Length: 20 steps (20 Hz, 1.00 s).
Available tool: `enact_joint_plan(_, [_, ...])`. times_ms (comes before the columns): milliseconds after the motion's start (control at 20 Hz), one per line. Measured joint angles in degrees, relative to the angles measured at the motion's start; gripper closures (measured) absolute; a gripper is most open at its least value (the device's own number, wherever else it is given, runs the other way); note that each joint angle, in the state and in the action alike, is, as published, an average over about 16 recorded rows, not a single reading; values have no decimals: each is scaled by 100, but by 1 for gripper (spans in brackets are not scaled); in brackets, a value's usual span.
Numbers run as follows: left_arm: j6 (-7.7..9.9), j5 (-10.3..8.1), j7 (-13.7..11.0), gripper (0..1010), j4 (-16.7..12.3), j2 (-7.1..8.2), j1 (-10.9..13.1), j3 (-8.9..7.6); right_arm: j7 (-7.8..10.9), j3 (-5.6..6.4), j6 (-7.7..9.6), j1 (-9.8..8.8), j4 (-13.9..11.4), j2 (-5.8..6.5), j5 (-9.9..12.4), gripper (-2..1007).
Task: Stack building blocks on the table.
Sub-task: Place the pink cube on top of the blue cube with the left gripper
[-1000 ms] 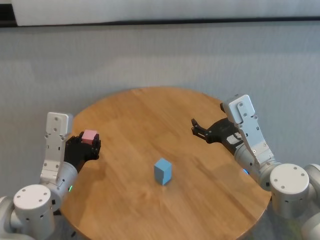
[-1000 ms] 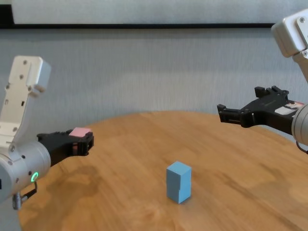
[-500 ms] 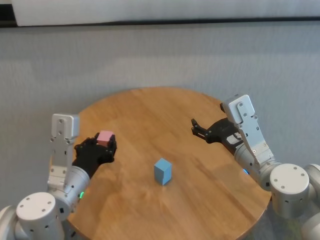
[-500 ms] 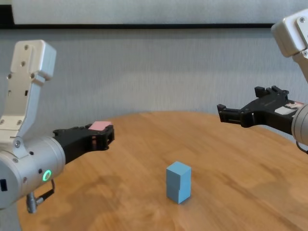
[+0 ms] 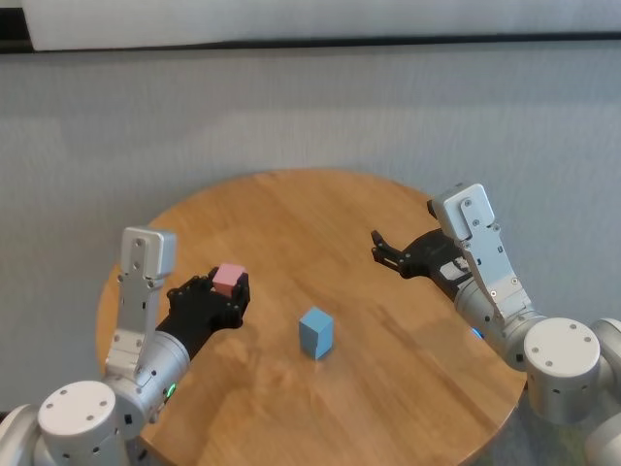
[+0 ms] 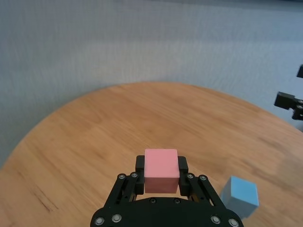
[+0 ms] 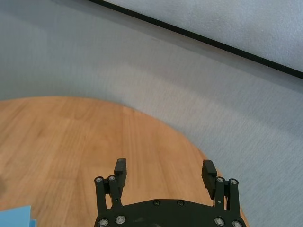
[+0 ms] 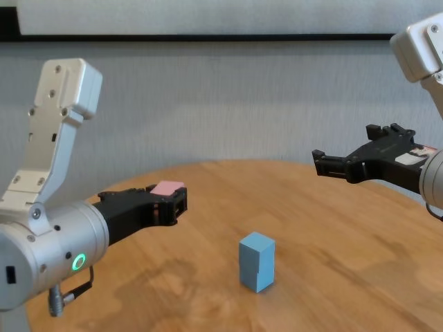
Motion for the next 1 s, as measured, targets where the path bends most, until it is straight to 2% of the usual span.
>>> enact_joint_plan(550, [-14, -339, -481, 604, -78, 269, 3, 171, 0, 0, 0, 0, 0, 0, 0, 0])
enact_joint_plan(750, [-39, -443, -547, 604, -76, 293, -5, 235, 0, 0, 0, 0, 0, 0, 0, 0])
enact_joint_plan(1000, [-67, -510, -513, 604, 1, 266, -45, 329, 0, 0, 0, 0, 0, 0, 0, 0])
